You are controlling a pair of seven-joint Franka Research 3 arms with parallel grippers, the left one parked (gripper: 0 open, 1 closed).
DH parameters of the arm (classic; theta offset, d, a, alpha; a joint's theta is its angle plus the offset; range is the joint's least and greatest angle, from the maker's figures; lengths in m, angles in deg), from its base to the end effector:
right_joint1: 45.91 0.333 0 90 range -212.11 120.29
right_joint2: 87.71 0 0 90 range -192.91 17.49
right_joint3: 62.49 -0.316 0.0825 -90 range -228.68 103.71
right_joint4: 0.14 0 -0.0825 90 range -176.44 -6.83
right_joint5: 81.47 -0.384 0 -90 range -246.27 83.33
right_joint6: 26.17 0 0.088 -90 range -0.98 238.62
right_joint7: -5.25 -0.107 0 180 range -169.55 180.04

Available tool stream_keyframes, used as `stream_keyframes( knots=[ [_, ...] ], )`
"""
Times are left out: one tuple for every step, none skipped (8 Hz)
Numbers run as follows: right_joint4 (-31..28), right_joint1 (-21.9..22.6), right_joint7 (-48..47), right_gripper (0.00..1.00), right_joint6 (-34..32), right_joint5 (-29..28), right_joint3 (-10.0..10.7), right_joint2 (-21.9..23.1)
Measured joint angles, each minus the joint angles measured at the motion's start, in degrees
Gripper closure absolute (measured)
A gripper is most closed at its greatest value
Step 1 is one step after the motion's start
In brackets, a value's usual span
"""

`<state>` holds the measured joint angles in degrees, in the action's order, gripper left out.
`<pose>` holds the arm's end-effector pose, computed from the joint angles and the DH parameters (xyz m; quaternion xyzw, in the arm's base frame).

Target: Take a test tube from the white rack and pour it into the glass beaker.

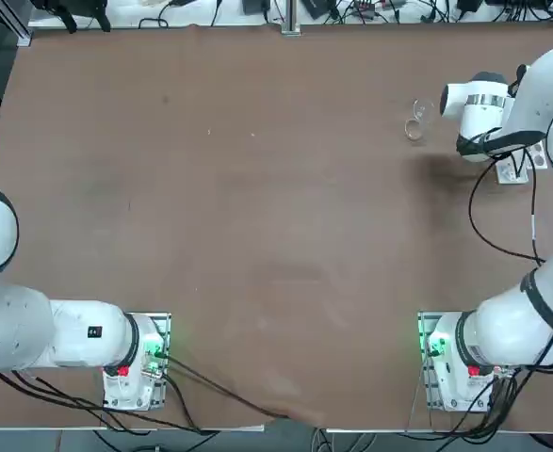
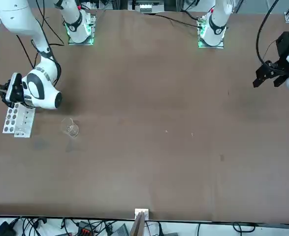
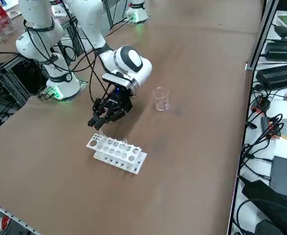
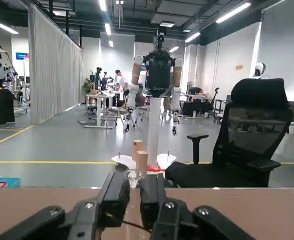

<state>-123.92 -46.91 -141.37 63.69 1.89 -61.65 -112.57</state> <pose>0.5095 -0.1229 0.2194 0.4883 -0.5362 0.4441 0.5261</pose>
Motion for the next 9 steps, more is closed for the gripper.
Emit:
stream_keyframes(
  knots=[
    [0.00,-0.02,-0.08,0.81,0.45,0.00,0.00,-0.21],
    [0.00,-0.04,-0.09,0.81,0.90,0.00,0.00,-0.33],
    [0.01,-0.06,-0.17,0.81,1.17,0.00,0.00,-0.66],
    [0.02,-0.11,-1.77,0.81,1.71,0.00,0.00,-1.38],
    [0.04,-0.13,-3.70,0.81,2.10,0.00,0.00,-2.48],
    [0.09,-0.14,-5.05,0.81,2.18,0.00,0.00,-3.71],
    [0.23,-0.14,-5.99,0.81,2.26,0.01,0.00,-4.68],
    [0.38,-0.14,-6.34,0.80,2.43,0.01,0.00,-5.23],
    [0.66,-0.14,-6.41,0.79,2.85,0.01,0.00,-5.61]
  ],
)
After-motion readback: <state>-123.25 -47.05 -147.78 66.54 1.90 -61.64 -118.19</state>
